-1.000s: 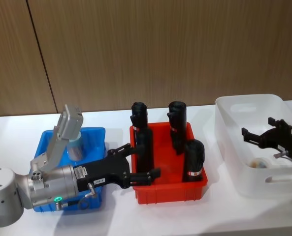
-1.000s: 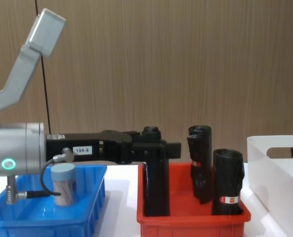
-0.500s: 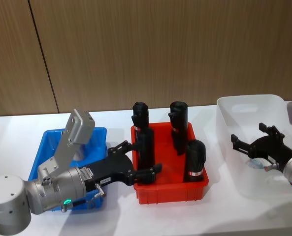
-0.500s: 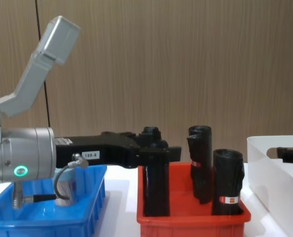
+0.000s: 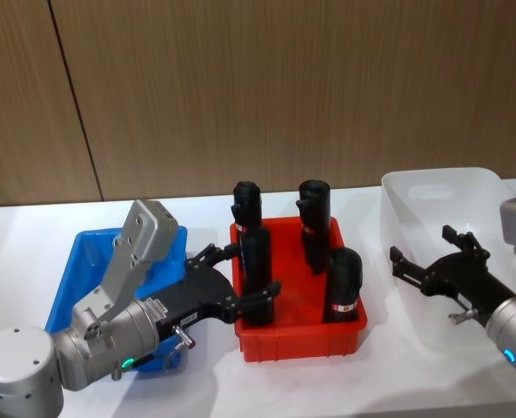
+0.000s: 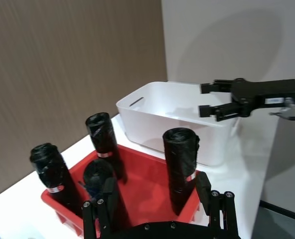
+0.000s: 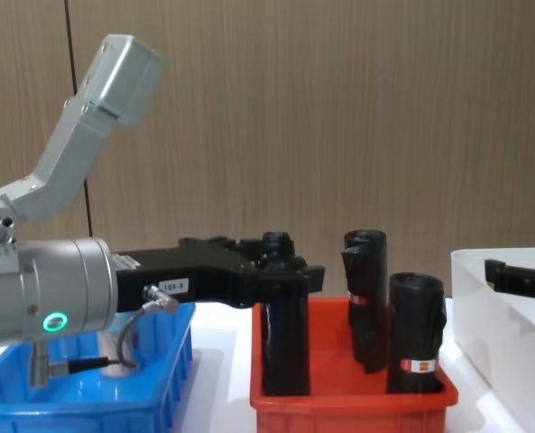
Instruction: Pick the cotton swabs from the blue box and place them into the white box.
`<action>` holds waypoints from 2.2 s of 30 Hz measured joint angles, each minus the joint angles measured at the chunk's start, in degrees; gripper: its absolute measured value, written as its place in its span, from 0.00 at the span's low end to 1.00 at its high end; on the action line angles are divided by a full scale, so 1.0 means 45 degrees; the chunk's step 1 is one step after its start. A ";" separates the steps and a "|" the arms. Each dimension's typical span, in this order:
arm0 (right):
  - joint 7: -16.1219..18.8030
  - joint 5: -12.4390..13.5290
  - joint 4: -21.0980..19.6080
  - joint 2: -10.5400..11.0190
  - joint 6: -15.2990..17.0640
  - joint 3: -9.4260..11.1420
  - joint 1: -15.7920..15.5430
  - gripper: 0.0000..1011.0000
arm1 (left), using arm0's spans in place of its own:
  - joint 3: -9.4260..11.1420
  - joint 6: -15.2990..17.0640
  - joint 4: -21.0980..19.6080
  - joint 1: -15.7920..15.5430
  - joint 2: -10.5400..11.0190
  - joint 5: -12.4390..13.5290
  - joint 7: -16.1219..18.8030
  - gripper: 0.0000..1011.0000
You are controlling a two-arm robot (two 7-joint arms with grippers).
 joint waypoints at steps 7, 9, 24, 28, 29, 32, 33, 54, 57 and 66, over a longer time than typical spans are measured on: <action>-0.0474 0.0009 -0.1134 -0.0100 -0.0186 -0.0036 -0.0844 0.99 | 0.0118 -0.0144 -0.0475 0.0323 0.0008 0.0324 0.1270 0.99; -0.0628 0.0010 -0.1528 -0.0132 -0.0254 -0.0046 -0.1143 0.99 | 0.0143 -0.0174 -0.0571 0.0389 0.0008 0.0388 0.1527 0.99; -0.1241 0.0024 -0.3012 -0.0262 -0.0481 -0.0089 -0.2263 0.99 | 0.0378 -0.0453 -0.1504 0.1029 0.0021 0.1012 0.4076 0.99; -0.1249 0.0029 -0.3034 -0.0263 -0.0486 -0.0089 -0.2282 0.99 | 0.0439 -0.0519 -0.1747 0.1196 0.0024 0.1175 0.4707 0.99; -0.1249 0.0029 -0.3035 -0.0262 -0.0486 -0.0088 -0.2282 0.99 | 0.0449 -0.0533 -0.1792 0.1227 0.0025 0.1209 0.4838 0.99; -0.1249 0.0030 -0.3040 -0.0261 -0.0486 -0.0088 -0.2285 0.99 | 0.0499 -0.0588 -0.1982 0.1357 0.0027 0.1335 0.5359 0.99; -0.1250 0.0030 -0.3041 -0.0260 -0.0486 -0.0086 -0.2285 0.99 | 0.0510 -0.0604 -0.2032 0.1391 0.0028 0.1367 0.5490 0.99; -0.1244 0.0030 -0.3042 -0.0257 -0.0480 -0.0081 -0.2284 0.99 | 0.0706 -0.0841 -0.2798 0.1918 0.0032 0.1896 0.7585 0.99; -0.1243 0.0030 -0.3041 -0.0257 -0.0477 -0.0081 -0.2284 0.99 | 0.0706 -0.0841 -0.2798 0.1918 0.0032 0.1896 0.7590 0.99; -0.1216 0.0028 -0.3032 -0.0258 -0.0467 -0.0081 -0.2279 0.99 | 0.0703 -0.0841 -0.2798 0.1913 0.0032 0.1895 0.7593 0.99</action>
